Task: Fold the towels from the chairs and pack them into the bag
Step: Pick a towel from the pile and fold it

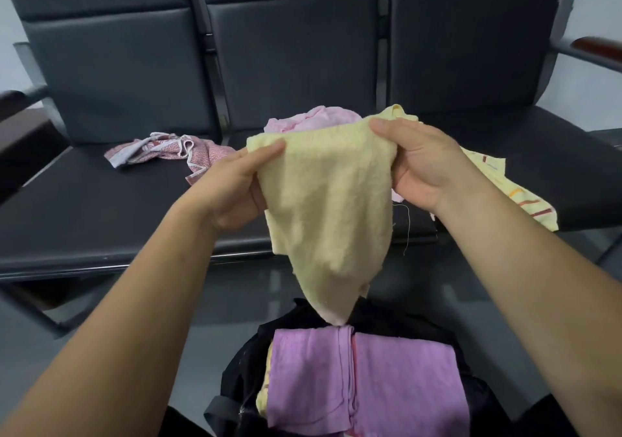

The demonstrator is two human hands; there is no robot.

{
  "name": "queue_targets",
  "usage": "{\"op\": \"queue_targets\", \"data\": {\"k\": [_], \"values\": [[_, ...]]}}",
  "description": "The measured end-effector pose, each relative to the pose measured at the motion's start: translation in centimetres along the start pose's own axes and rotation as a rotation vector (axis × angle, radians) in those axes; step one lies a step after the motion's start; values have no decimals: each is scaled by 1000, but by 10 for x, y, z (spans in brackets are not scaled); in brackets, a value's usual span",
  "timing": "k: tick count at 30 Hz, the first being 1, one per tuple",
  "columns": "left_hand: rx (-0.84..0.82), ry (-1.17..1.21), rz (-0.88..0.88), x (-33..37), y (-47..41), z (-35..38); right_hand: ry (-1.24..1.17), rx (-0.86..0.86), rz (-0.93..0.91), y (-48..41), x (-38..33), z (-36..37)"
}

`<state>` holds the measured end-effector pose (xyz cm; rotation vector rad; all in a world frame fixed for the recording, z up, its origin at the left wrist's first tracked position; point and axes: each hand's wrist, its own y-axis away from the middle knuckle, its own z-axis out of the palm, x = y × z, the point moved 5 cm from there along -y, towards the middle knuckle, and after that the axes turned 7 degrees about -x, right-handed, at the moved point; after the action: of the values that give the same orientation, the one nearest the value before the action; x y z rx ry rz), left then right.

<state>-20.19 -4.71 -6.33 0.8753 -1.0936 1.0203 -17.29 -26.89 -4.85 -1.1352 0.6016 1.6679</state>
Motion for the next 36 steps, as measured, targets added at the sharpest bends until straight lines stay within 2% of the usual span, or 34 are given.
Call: {"op": "queue_targets", "data": {"k": [3,7,10,12,15,19,22,24,26,31,34,36], "values": [[-33,85,9,3,3,14,-122,-189,38,3,-2,9],[-194,94,136,13,9,16,-4,-175,34,3,-4,4],[-138,-45,153,16,10,6,195,-65,10,4,-9,-5],[-58,-257,147,18,11,1,311,-23,-17,7,-14,-9],[31,-480,114,20,14,-6,269,4,-7,11,-14,-3],[116,-346,140,24,15,-6,-5,-32,64,12,-12,2],[105,-166,194,23,14,-7,-180,-85,55,14,-16,4],[58,-114,252,24,15,-6,-80,-80,31,12,-18,-1],[21,-134,293,25,16,-4,102,-6,16,11,-19,-9],[154,-427,296,24,20,-10,416,119,13,15,-22,-19],[182,-397,220,14,19,-15,365,138,55,16,-13,-19],[172,-291,188,8,16,-14,162,123,100,16,-4,-17]]}}
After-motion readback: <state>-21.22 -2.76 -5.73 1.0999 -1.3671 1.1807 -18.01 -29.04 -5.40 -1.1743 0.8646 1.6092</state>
